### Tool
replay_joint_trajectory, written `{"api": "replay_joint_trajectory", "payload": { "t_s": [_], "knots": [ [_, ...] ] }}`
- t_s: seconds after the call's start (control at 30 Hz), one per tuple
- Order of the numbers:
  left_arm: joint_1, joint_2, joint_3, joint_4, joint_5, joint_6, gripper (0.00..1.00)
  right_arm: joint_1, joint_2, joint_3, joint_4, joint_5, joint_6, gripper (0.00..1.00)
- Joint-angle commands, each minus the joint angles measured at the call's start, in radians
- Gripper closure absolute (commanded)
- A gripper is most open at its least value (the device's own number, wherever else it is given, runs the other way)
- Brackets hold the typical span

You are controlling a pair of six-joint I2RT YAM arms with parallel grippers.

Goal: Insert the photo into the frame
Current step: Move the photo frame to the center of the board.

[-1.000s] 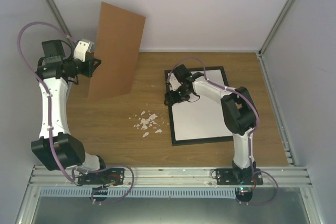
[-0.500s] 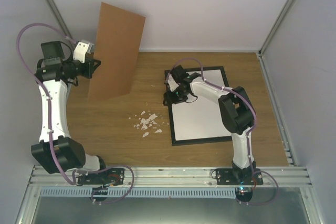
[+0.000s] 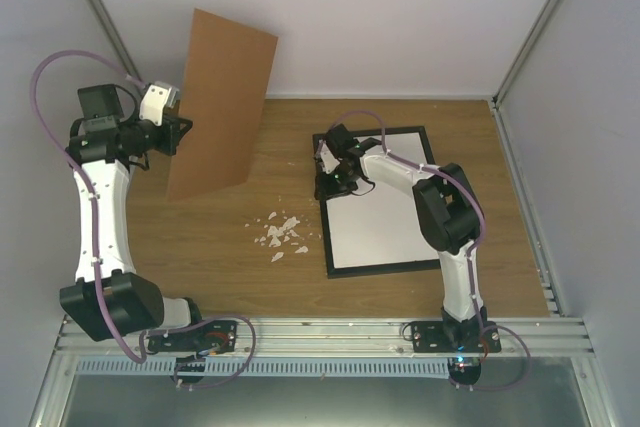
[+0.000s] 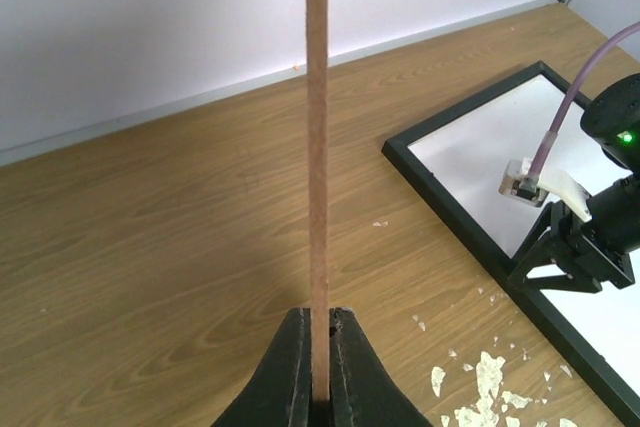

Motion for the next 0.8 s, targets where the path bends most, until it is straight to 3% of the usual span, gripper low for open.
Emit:
{"api": "replay_joint_trajectory", "payload": {
  "t_s": [0.0, 0.13, 0.33, 0.37, 0.4, 0.43, 0.47, 0.6, 0.77],
  "knots": [
    [-0.001, -0.033, -0.001, 0.085, 0.027, 0.0, 1.0, 0.01, 0.02, 0.028, 0.005, -0.027, 0.006, 0.65],
    [-0.001, -0.025, -0.005, 0.088, 0.027, -0.006, 1.0, 0.013, 0.026, 0.035, 0.005, -0.032, 0.009, 0.76],
    [-0.001, -0.019, -0.009, 0.092, 0.023, -0.009, 1.0, 0.011, 0.036, 0.067, 0.002, -0.035, 0.012, 0.8],
    [-0.001, -0.018, -0.008, 0.093, 0.025, -0.013, 1.0, 0.011, 0.037, 0.078, 0.001, -0.037, 0.012, 0.75],
    [-0.001, -0.018, -0.007, 0.096, 0.025, -0.018, 1.0, 0.01, 0.039, 0.091, -0.001, -0.04, 0.006, 0.64],
    [-0.001, -0.019, -0.004, 0.099, 0.025, -0.027, 1.0, 0.007, 0.038, 0.107, -0.001, -0.051, 0.0, 0.47],
    [-0.001, -0.02, -0.001, 0.102, 0.027, -0.033, 1.0, 0.004, 0.034, 0.123, 0.0, -0.062, -0.008, 0.38],
    [-0.001, -0.022, 0.023, 0.106, 0.044, -0.062, 1.0, -0.04, -0.011, 0.151, 0.043, -0.136, -0.058, 0.21],
    [-0.001, -0.005, 0.046, 0.091, 0.074, -0.068, 1.0, -0.153, -0.101, 0.119, 0.018, -0.211, -0.342, 0.14]
  ]
}}
